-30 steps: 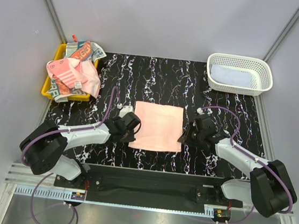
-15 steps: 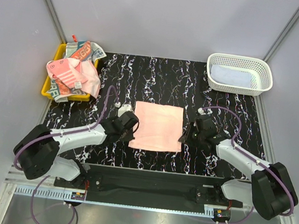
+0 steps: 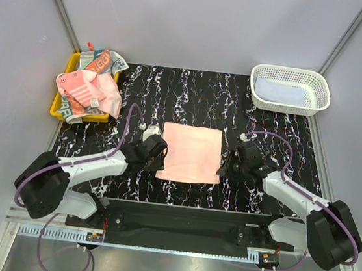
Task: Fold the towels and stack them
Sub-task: Fold the towel
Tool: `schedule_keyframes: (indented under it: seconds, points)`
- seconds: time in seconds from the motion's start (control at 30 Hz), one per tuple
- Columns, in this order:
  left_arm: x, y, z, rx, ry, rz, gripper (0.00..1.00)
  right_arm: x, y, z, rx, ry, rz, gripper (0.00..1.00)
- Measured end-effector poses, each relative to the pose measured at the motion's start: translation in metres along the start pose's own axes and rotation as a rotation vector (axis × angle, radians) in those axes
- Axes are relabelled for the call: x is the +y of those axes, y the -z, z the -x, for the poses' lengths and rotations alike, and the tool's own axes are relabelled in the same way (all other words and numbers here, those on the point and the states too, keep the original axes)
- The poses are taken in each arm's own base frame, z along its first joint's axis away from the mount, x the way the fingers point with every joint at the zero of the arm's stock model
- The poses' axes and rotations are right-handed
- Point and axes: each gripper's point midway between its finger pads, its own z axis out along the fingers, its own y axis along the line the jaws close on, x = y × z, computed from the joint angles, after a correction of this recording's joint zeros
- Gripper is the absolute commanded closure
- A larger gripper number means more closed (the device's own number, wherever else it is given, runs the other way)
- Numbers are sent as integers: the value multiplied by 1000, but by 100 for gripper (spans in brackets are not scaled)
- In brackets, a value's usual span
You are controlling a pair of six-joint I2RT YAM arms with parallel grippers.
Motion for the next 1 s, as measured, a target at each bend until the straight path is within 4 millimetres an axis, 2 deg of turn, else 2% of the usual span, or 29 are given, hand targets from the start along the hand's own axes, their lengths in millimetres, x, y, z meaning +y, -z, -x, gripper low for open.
schedule_keyframes:
  seconds: [0.23,0.43,0.63,0.73,0.83,1.0]
  points:
    - [1,-13,-11,40,-10,15,58,1,0,-3,9,5,-1,62]
    - [2,-22,-18,66,-12,27,67,1,0,-4,10,5,-1,63]
    - [1,-22,-18,64,-9,24,76,1,0,-4,10,5,0,62]
    - [1,-22,-18,64,-10,24,75,1,0,-4,11,6,0,62]
    - [2,-19,-17,63,-11,25,80,2,0,-4,11,6,1,62]
    - [3,-16,-15,57,-18,27,78,2,0,-4,11,6,1,63]
